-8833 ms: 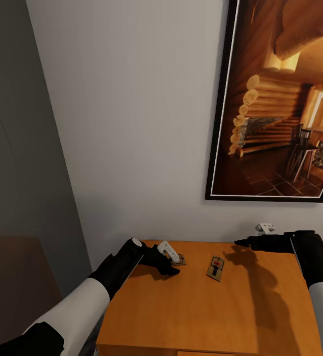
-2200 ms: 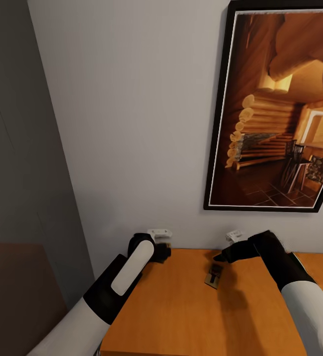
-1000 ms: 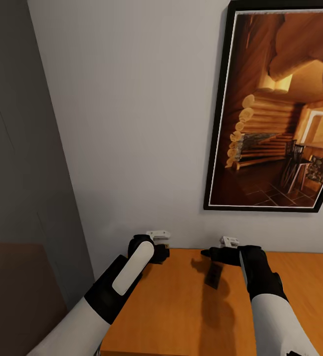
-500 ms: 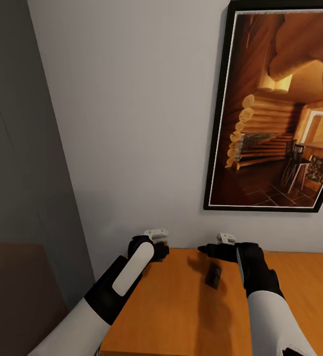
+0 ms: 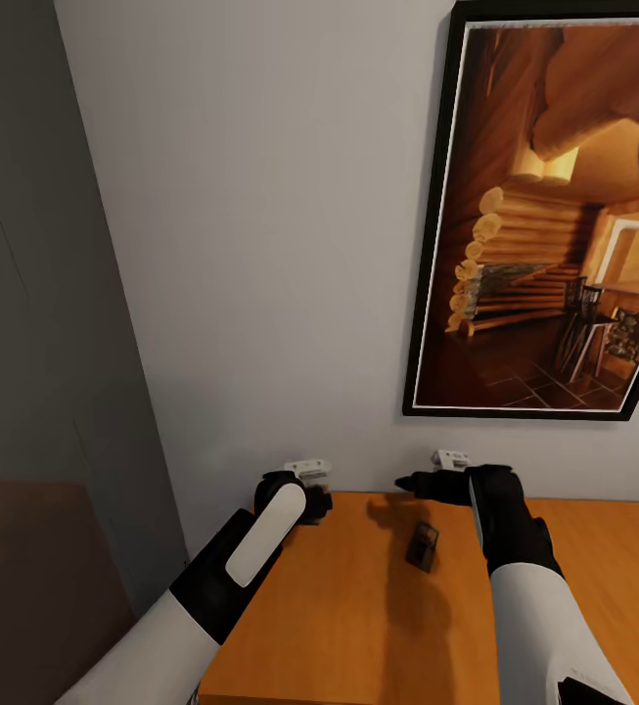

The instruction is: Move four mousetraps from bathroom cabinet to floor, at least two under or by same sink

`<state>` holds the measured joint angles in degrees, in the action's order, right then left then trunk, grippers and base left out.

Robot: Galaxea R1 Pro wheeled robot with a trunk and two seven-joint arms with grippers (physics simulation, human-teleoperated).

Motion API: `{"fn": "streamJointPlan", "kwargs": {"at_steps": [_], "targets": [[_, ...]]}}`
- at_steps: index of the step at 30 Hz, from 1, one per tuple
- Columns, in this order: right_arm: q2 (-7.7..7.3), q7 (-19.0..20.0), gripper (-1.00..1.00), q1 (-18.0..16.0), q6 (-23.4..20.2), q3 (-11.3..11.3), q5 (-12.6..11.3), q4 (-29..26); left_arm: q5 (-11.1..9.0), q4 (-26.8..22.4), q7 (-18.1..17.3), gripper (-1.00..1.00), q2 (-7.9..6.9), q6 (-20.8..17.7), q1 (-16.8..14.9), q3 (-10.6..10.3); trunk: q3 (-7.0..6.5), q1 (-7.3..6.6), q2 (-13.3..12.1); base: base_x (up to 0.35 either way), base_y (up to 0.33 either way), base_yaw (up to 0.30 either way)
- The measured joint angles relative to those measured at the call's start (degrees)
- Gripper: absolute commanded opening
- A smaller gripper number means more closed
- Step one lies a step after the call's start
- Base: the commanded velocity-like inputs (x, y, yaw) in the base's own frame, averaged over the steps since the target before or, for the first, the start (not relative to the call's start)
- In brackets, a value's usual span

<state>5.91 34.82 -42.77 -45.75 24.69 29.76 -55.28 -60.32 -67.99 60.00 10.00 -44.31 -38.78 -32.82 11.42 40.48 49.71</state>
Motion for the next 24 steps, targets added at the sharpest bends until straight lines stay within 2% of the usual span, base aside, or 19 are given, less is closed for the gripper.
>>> {"fn": "streamJointPlan", "kwargs": {"at_steps": [12,13,14,24], "targets": [[0.08,0.4,1.00,0.0,-3.8,0.0,1.6,-3.9,0.0,0.2,0.0,-1.00,0.00,0.0,0.0,0.0,0.00,0.00,0.0,0.000,0.000,0.000],[0.09,0.3,1.00,0.1,-11.2,0.0,1.8,-12.7,0.0,0.2,0.0,-1.00,0.00,0.0,0.0,0.0,0.01,0.00,0.0,0.000,0.000,0.000],[0.10,0.3,1.00,0.0,-11.5,0.1,1.6,-21.7,0.0,0.2,0.0,-1.00,0.00,0.0,0.0,0.0,-0.01,-0.01,0.0,0.000,0.000,0.000],[0.03,0.4,1.00,0.0,-11.5,0.3,1.8,-24.8,0.0,0.2,0.0,-1.00,0.00,0.0,0.0,0.0,0.00,0.00,0.0,0.000,0.000,0.000]]}}
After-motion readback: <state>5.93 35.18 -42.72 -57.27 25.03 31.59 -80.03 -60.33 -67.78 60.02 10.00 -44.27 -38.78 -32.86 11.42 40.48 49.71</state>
